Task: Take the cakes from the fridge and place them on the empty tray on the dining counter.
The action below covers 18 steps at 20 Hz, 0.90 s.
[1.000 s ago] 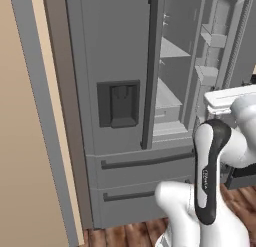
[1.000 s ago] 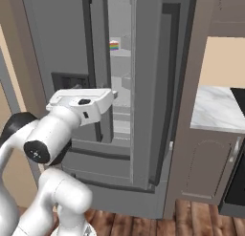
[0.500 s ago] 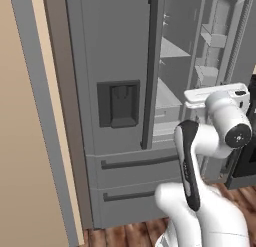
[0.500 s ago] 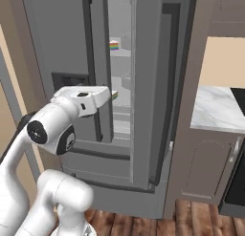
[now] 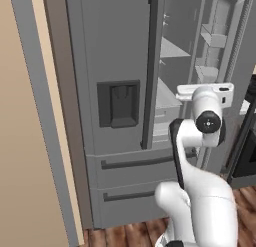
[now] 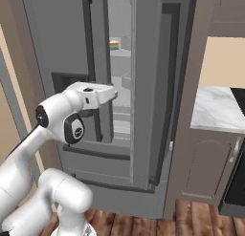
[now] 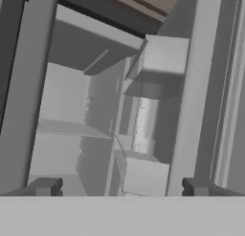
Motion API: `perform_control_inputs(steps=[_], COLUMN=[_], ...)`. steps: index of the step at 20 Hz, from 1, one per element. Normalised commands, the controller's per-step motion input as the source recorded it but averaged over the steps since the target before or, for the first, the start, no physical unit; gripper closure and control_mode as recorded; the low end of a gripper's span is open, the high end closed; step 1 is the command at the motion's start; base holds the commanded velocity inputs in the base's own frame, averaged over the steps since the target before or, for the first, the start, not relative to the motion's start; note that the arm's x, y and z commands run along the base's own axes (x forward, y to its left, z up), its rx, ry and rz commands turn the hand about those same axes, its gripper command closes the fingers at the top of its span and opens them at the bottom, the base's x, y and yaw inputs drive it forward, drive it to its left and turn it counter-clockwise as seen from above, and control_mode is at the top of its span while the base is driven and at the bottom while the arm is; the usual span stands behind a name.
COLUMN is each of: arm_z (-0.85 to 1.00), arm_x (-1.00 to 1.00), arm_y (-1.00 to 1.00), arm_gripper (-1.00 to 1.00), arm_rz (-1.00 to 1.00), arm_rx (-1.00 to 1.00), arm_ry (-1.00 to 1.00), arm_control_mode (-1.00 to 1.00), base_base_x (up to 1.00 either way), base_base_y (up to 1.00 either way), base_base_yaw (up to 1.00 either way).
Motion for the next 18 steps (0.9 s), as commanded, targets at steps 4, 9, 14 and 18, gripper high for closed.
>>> perform_control_inputs(steps=[4, 9, 14, 18], arm_z=[-0.09, -0.09, -0.17, -0.16], arm_x=[0.67, 0.63, 0.64, 0.59], arm_y=[-0.34, -0.20, -0.19, -0.24], arm_gripper=[-1.00, -1.00, -1.00, -1.00], arm_rz=[0.03, 0.00, 0.00, 0.00], arm_rx=[0.07, 0.00, 0.00, 0.00], arm_ry=[0.05, 0.00, 0.00, 0.00], arm_control_mode=[-1.00, -1.00, -1.00, -1.00], base_base_x=[0.00, 0.00, 0.00, 0.00], base_base_y=[0.00, 0.00, 0.00, 0.00], base_base_yaw=[0.00, 0.00, 0.00, 0.00])
